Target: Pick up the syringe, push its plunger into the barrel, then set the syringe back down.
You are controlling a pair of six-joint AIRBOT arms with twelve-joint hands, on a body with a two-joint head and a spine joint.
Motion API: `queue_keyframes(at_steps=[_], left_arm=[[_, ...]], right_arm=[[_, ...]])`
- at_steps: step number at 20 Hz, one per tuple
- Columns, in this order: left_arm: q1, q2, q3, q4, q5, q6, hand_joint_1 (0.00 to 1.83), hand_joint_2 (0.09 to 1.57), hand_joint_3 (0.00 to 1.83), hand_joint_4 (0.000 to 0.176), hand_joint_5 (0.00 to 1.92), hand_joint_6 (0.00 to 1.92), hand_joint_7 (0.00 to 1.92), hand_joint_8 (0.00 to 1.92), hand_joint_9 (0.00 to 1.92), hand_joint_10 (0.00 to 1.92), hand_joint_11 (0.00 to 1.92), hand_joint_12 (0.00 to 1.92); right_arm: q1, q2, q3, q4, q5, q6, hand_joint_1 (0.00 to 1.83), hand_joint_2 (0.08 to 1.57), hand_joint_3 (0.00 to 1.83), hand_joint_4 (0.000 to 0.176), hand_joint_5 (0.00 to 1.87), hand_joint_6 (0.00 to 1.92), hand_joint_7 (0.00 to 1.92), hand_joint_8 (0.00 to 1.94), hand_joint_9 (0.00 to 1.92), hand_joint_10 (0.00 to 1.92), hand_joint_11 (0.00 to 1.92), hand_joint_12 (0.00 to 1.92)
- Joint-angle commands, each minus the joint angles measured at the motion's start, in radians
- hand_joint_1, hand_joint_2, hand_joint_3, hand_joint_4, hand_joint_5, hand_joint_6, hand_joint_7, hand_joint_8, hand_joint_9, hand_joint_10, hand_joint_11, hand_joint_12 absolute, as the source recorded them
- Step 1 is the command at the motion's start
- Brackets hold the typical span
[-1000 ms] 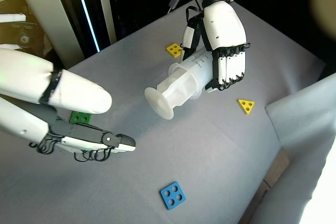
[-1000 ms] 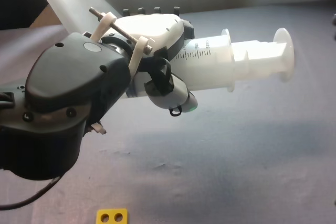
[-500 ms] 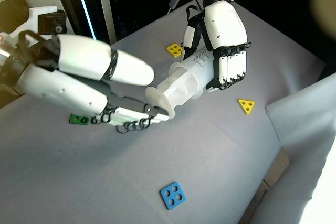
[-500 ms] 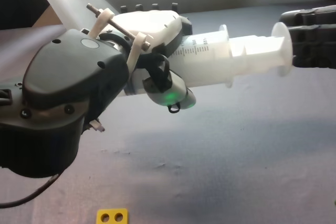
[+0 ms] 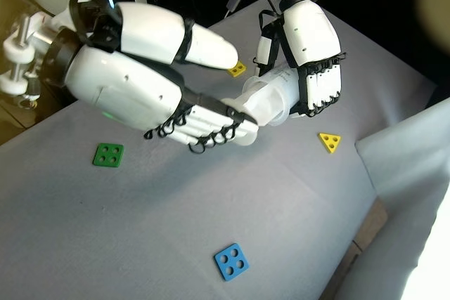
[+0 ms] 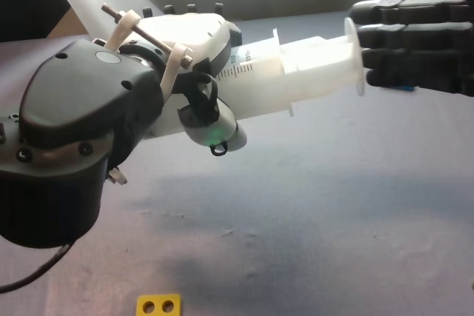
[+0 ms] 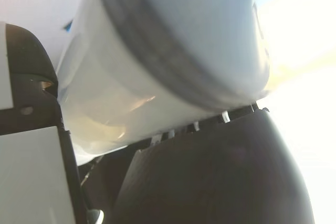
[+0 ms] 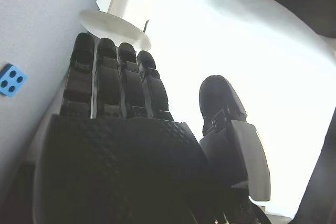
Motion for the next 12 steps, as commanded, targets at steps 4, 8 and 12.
queue_keyframes(at_steps=[4,8,12], left_arm=[[-0.025,-0.008,-0.002,0.108,0.02,-0.019,1.28,1.35,0.0,0.0,0.55,1.66,0.54,1.71,0.49,1.7,0.36,1.62],[-0.025,-0.008,-0.003,0.107,0.02,-0.014,1.28,1.35,0.0,0.0,0.56,1.68,0.53,1.71,0.5,1.69,0.36,1.59],[-0.025,-0.007,-0.003,0.106,0.02,-0.011,1.28,1.35,0.0,0.0,0.55,1.67,0.54,1.71,0.5,1.7,0.38,1.6]], right_arm=[[-0.002,-0.061,-0.03,0.029,0.009,0.001,0.0,1.34,0.0,0.0,0.22,0.0,0.18,0.01,0.13,0.01,0.0,0.34],[-0.004,-0.101,-0.03,0.029,0.008,0.001,0.0,1.34,0.0,0.0,0.23,0.0,0.19,0.0,0.13,0.0,0.0,0.41],[-0.024,-0.142,-0.03,0.035,0.008,0.001,0.0,1.35,0.0,0.0,0.22,0.0,0.19,0.0,0.14,0.0,0.0,0.41]])
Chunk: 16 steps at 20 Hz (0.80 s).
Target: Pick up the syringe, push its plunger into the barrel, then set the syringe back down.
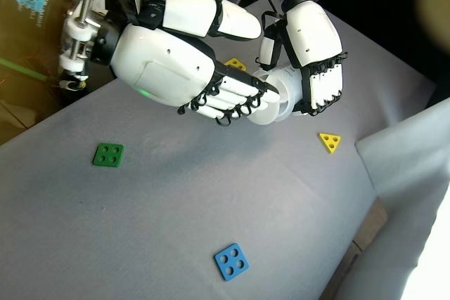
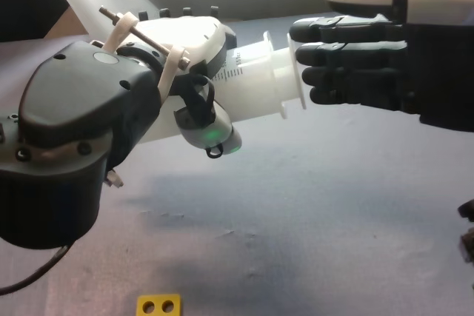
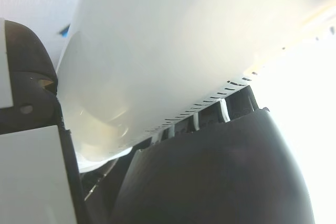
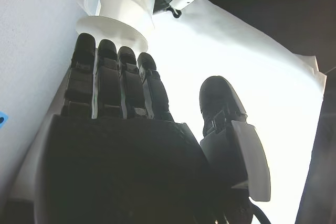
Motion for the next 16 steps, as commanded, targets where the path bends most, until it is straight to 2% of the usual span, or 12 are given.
queue_keyframes(at_steps=[1,2,3,6,10,12,14,16], left_arm=[[-0.025,-0.008,-0.004,0.127,0.033,-0.027,1.28,1.35,0.0,0.0,0.55,1.67,0.54,1.71,0.5,1.7,0.38,1.6],[-0.025,-0.008,-0.005,0.127,0.033,-0.027,1.28,1.35,0.0,0.0,0.55,1.67,0.54,1.71,0.5,1.7,0.38,1.6],[-0.025,-0.008,-0.006,0.127,0.033,-0.026,1.28,1.35,0.0,0.0,0.56,1.68,0.53,1.72,0.5,1.68,0.38,1.57],[-0.025,-0.007,-0.008,0.127,0.033,-0.023,1.28,1.36,0.0,0.0,0.55,1.7,0.51,1.74,0.48,1.71,0.36,1.59],[-0.024,-0.007,-0.007,0.127,0.033,-0.016,1.28,1.36,0.0,0.0,0.58,1.61,0.49,1.76,0.47,1.77,0.35,1.68],[-0.024,-0.007,-0.007,0.127,0.033,-0.015,1.27,1.37,0.0,0.0,0.59,1.61,0.47,1.76,0.46,1.79,0.33,1.7],[-0.024,-0.008,-0.008,0.127,0.033,-0.013,1.27,1.37,0.0,0.0,0.56,1.66,0.47,1.74,0.46,1.81,0.33,1.69],[-0.023,-0.008,-0.008,0.137,0.033,-0.012,1.28,1.36,0.0,0.0,0.58,1.63,0.49,1.73,0.48,1.77,0.35,1.64]], right_arm=[[0.005,-0.031,-0.031,0.023,-0.024,0.0,0.0,1.35,0.0,0.0,0.22,0.0,0.19,0.0,0.14,0.0,0.0,0.41],[0.004,-0.035,-0.032,0.023,-0.024,0.0,0.0,1.35,0.0,0.0,0.22,0.0,0.19,0.0,0.14,0.0,0.0,0.41],[0.004,-0.035,-0.035,0.023,-0.025,0.0,0.0,1.34,0.0,0.0,0.21,0.0,0.17,0.0,0.11,0.01,0.0,0.33],[0.004,-0.019,-0.036,0.023,-0.033,-0.015,0.0,1.35,0.0,0.0,0.22,0.0,0.19,0.0,0.13,0.01,0.0,0.37],[0.027,0.073,-0.034,0.019,-0.033,-0.069,0.0,1.34,0.0,0.0,0.23,0.0,0.2,0.0,0.14,0.01,0.0,0.42],[0.027,0.116,-0.034,-0.001,-0.047,-0.078,0.0,1.34,0.0,0.0,0.23,0.0,0.19,0.0,0.13,0.0,0.0,0.36],[0.026,0.171,-0.034,-0.029,-0.055,-0.079,0.0,1.34,0.0,0.0,0.22,0.0,0.18,0.0,0.11,0.0,0.0,0.32],[0.025,0.221,-0.034,-0.036,-0.076,-0.082,0.0,1.35,0.0,0.0,0.23,0.0,0.19,0.0,0.13,0.01,0.0,0.35]])
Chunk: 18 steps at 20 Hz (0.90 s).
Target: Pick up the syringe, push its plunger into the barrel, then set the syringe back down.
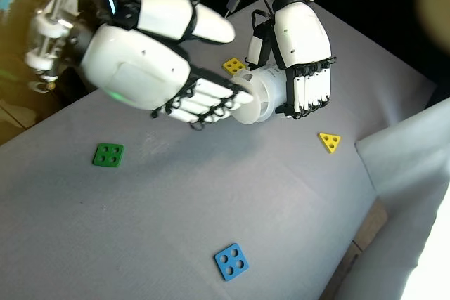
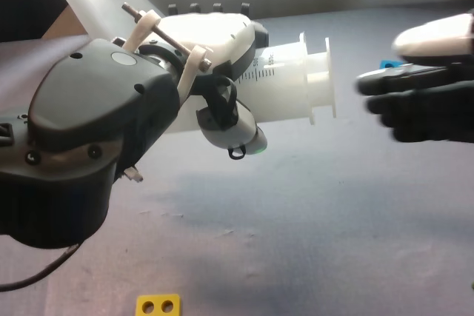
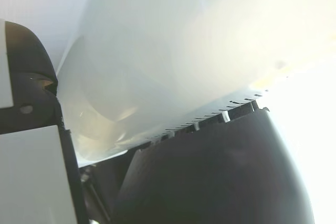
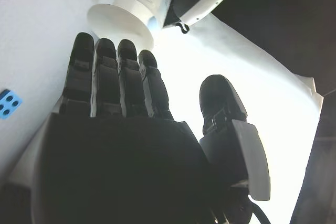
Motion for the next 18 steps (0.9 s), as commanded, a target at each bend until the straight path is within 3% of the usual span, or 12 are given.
queue_keyframes(at_steps=[1,5,9,12,15,17,18], left_arm=[[-0.015,0.002,-0.003,0.076,-0.031,0.004,1.28,1.35,0.0,0.0,0.59,1.59,0.5,1.74,0.49,1.74,0.38,1.63],[0.004,-0.001,-0.005,0.104,-0.031,0.004,1.27,1.37,0.0,0.0,0.52,1.74,0.49,1.75,0.48,1.74,0.38,1.62],[0.045,-0.012,-0.005,0.157,-0.022,0.003,1.28,1.35,0.0,0.0,0.56,1.66,0.53,1.71,0.51,1.72,0.41,1.63],[0.093,-0.03,-0.005,0.226,-0.017,-0.032,1.28,1.36,0.0,0.0,0.55,1.66,0.51,1.75,0.49,1.74,0.39,1.62],[0.142,-0.056,-0.005,0.269,-0.018,-0.057,1.28,1.35,0.0,0.0,0.59,1.58,0.49,1.78,0.49,1.74,0.41,1.63],[0.171,-0.072,-0.004,0.3,-0.021,-0.074,1.28,1.36,0.0,0.0,0.55,1.69,0.5,1.73,0.48,1.75,0.39,1.65],[0.193,-0.086,-0.003,0.319,-0.03,-0.084,1.27,1.36,0.0,0.0,0.54,1.7,0.5,1.72,0.48,1.76,0.38,1.66]], right_arm=[[0.015,0.01,0.0,0.021,0.077,-0.001,0.0,1.35,0.0,0.0,0.22,0.0,0.18,0.0,0.11,0.0,0.0,0.31],[0.044,0.091,0.0,-0.02,0.055,-0.021,0.0,1.34,0.0,0.0,0.22,0.0,0.18,0.0,0.11,0.0,0.0,0.29],[0.056,0.173,0.001,-0.197,0.054,-0.037,0.0,1.34,0.0,0.0,0.21,0.0,0.16,0.0,0.09,0.0,0.0,0.24],[0.057,0.184,0.005,-0.198,0.128,-0.31,0.0,1.35,0.0,0.0,0.2,0.0,0.16,0.0,0.09,0.0,0.0,0.24],[0.058,0.184,0.006,-0.27,0.206,-0.419,0.0,1.34,0.0,0.0,0.23,0.01,0.19,0.0,0.12,0.01,0.0,0.32],[0.059,0.184,0.006,-0.333,0.264,-0.465,0.0,1.33,0.0,0.0,0.22,0.0,0.17,0.0,0.11,0.0,0.0,0.32],[0.062,0.184,0.006,-0.367,0.3,-0.536,0.0,1.34,0.0,0.0,0.22,0.0,0.17,0.0,0.11,0.0,0.0,0.31]])
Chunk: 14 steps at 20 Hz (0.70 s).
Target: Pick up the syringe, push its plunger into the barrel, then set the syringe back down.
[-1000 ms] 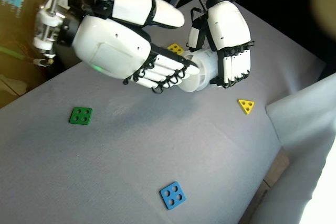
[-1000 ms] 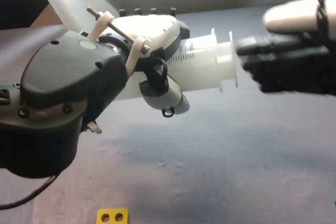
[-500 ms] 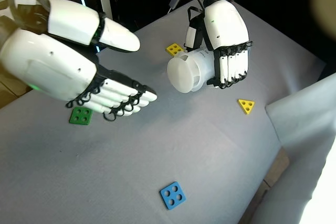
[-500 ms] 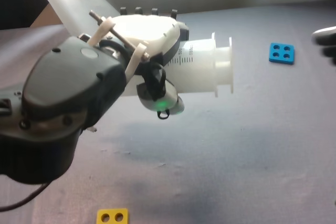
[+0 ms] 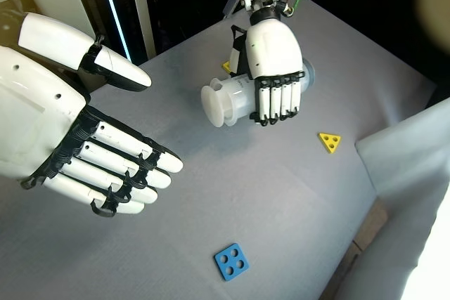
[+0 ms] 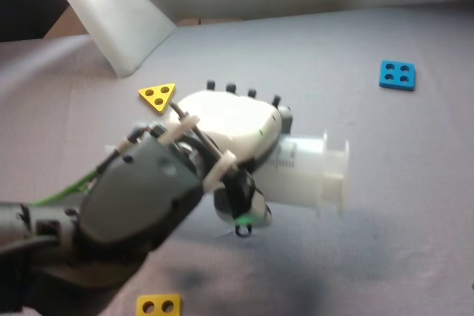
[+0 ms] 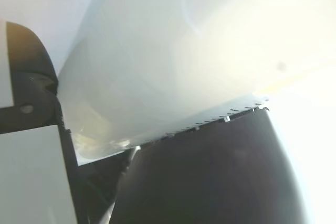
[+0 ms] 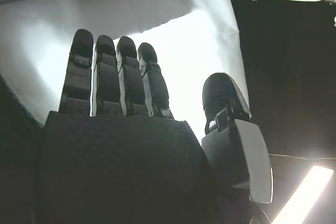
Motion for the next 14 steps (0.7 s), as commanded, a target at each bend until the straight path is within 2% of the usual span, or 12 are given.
queue_keyframes(at_steps=[1,3,6,9,14], left_arm=[[0.0,-0.013,0.003,0.104,-0.059,-0.016,1.27,1.37,0.0,0.0,0.55,1.67,0.49,1.74,0.47,1.78,0.36,1.68],[0.027,-0.03,0.007,0.117,-0.072,-0.028,1.27,1.37,0.0,0.0,0.56,1.65,0.49,1.76,0.47,1.79,0.36,1.7],[0.055,-0.043,0.013,0.138,-0.085,-0.051,1.28,1.35,0.0,0.0,0.56,1.67,0.52,1.7,0.5,1.75,0.39,1.68],[0.07,-0.044,0.009,0.142,-0.096,-0.062,1.27,1.37,0.0,0.0,0.55,1.68,0.49,1.73,0.47,1.78,0.35,1.69],[0.08,-0.045,0.003,0.144,-0.11,-0.068,1.27,1.38,0.0,0.0,0.55,1.65,0.46,1.77,0.45,1.82,0.32,1.75]], right_arm=[[0.018,0.002,0.001,-0.019,0.162,-0.076,0.0,1.33,0.0,0.0,0.22,0.0,0.17,0.0,0.11,0.0,0.0,0.34],[0.02,0.002,0.001,-0.032,0.227,-0.209,0.0,1.33,0.0,0.0,0.23,0.0,0.18,0.0,0.11,0.01,0.0,0.34],[0.028,0.002,0.001,-0.071,0.285,-0.336,0.0,1.34,0.0,0.0,0.21,0.0,0.17,0.0,0.11,0.0,0.0,0.3],[0.036,0.002,0.001,-0.258,0.329,-0.336,0.0,1.33,0.0,0.0,0.21,0.0,0.17,0.0,0.11,0.0,0.0,0.32],[0.028,0.004,0.0,-0.28,0.357,-0.336,0.0,1.34,0.0,0.0,0.2,0.0,0.16,0.0,0.11,0.0,0.0,0.33]])
